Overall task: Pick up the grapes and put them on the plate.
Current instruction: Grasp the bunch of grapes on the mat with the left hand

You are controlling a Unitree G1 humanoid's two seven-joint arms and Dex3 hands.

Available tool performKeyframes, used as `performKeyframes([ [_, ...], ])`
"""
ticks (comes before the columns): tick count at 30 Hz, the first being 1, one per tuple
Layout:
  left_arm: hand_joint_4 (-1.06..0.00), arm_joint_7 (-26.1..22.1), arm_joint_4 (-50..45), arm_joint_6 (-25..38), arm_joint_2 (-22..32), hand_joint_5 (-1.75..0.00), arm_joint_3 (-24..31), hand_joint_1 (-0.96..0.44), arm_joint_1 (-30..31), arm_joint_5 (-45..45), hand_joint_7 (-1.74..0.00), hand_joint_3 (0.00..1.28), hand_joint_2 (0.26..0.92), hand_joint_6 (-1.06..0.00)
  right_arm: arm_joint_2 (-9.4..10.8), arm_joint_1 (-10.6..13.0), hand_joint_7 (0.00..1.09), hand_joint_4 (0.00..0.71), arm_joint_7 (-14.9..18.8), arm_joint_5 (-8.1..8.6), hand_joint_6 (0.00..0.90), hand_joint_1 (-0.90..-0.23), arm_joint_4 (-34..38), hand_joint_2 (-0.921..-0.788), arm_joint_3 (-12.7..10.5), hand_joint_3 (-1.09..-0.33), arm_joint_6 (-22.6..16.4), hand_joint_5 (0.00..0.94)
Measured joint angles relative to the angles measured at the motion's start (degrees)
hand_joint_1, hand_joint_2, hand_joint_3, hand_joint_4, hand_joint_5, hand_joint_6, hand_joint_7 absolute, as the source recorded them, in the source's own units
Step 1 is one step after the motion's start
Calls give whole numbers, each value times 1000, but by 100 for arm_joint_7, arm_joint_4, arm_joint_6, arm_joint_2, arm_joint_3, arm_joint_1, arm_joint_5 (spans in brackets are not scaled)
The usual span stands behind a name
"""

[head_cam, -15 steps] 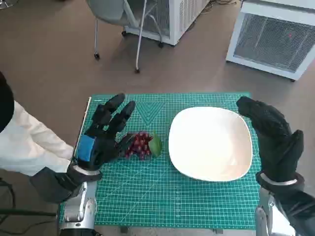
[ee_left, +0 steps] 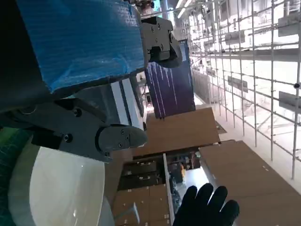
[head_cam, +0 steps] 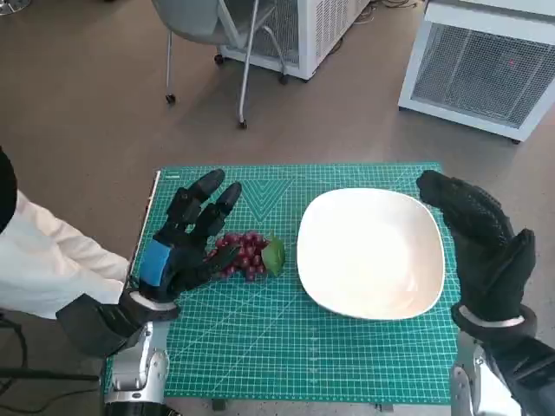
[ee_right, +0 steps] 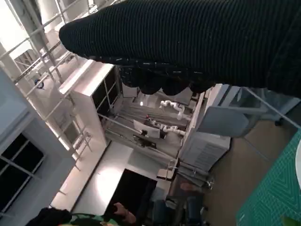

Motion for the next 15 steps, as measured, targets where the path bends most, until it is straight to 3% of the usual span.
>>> performKeyframes([
  [15,-133,-191,11,0,82,-2,-2,-438,-3,-152,-346,83,921,1,0,13,588,400,1,-4,77,-542,-10,-921,-1,-662,4,0],
])
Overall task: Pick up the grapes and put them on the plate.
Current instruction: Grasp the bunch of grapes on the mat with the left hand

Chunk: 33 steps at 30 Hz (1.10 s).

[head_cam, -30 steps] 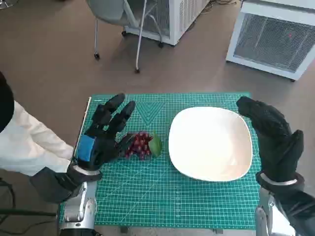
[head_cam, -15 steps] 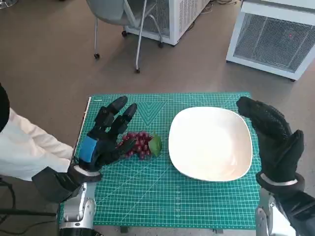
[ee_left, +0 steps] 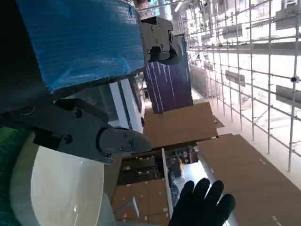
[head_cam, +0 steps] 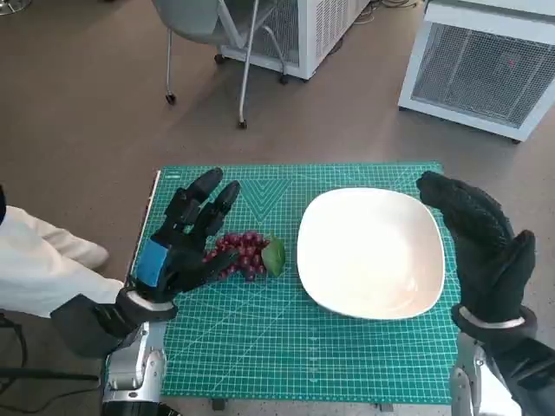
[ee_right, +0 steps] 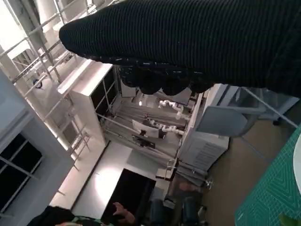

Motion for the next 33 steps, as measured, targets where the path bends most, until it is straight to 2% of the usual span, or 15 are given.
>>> performKeyframes([
  [4,-51,-58,1,0,48,-3,-18,-487,0,6,-200,64,920,1,0,0,589,399,0,5,77,-542,0,-921,0,-661,4,0],
  [8,-10,-163,1,0,123,0,-47,-529,0,8,-127,43,912,1,0,0,590,398,1,8,76,-540,0,-921,1,-660,11,0],
  [17,1,-458,1,90,306,1,-94,-559,0,-5,-66,18,895,1,0,0,591,399,6,22,75,-537,1,-921,1,-659,17,1],
  [27,1,-560,-15,193,349,1,-94,-556,1,-7,-26,7,881,1,2,0,592,400,8,24,75,-537,0,-921,6,-659,19,1],
  [33,1,-587,-271,421,828,1,-100,-539,29,275,-2,1,833,1,13,0,593,399,8,14,75,-538,-6,-921,23,-658,28,1],
])
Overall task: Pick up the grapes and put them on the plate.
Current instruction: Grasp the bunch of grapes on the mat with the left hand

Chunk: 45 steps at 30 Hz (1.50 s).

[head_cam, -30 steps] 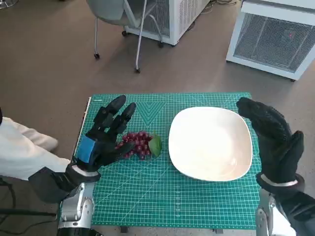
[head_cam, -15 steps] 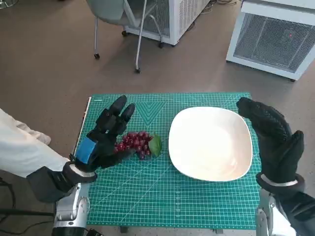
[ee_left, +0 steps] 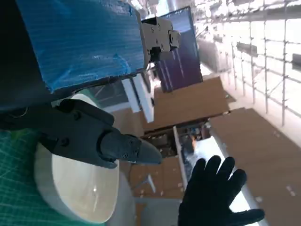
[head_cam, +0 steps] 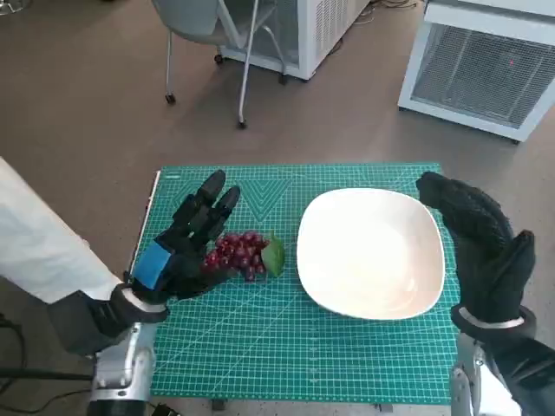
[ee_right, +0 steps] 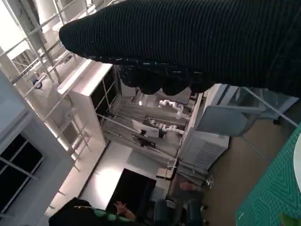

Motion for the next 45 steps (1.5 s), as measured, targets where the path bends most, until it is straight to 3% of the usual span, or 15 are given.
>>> performKeyframes([
  [9,1,419,-1039,586,1275,1,-126,-506,106,1716,-1,0,761,-2,-8,2,589,391,1,2,65,-546,-17,-921,-1,-656,10,0],
  [16,1,687,-1654,1263,1766,1,-288,-429,167,2709,-23,0,715,-50,-10,1,590,390,2,2,64,-547,-16,-921,4,-655,11,0],
  [31,1,875,-1731,2194,1839,1,-1085,-390,-4,3844,-34,3,706,-114,-8,1,589,392,12,5,63,-539,0,-921,23,-654,11,1],
  [45,1,1019,-410,2296,1557,1,-1760,-374,-738,4141,-19,2,709,-115,-5,1,588,393,17,49,63,-538,-1,-921,24,-653,30,1],
])
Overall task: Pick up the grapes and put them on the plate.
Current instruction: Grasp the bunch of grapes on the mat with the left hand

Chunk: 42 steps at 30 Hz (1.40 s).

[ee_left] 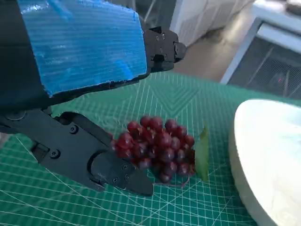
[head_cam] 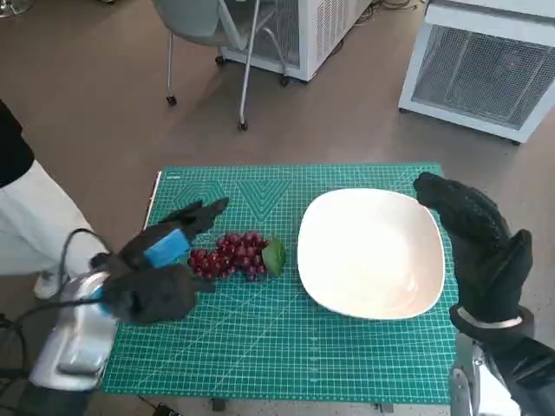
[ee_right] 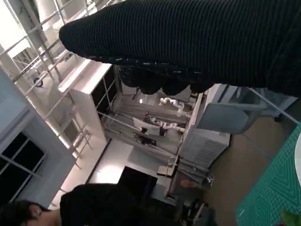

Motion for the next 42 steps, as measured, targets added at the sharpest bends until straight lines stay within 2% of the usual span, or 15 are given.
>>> performKeyframes([
  [12,1,113,921,130,-376,1,-540,-324,-586,310,-10,1,708,-113,7,28,588,396,0,43,63,-536,-17,-921,-6,-653,26,2],
  [28,1,397,1964,275,-803,1,-1082,-322,-1288,777,-2,6,716,-106,-4,61,587,398,-1,26,63,-531,-52,-921,-33,-656,20,3],
  [42,1,740,3289,270,-1191,1,-1436,-300,-1944,1009,-3,7,726,-109,-6,65,588,399,-3,-12,62,-533,-52,-921,-41,-659,1,3],
])
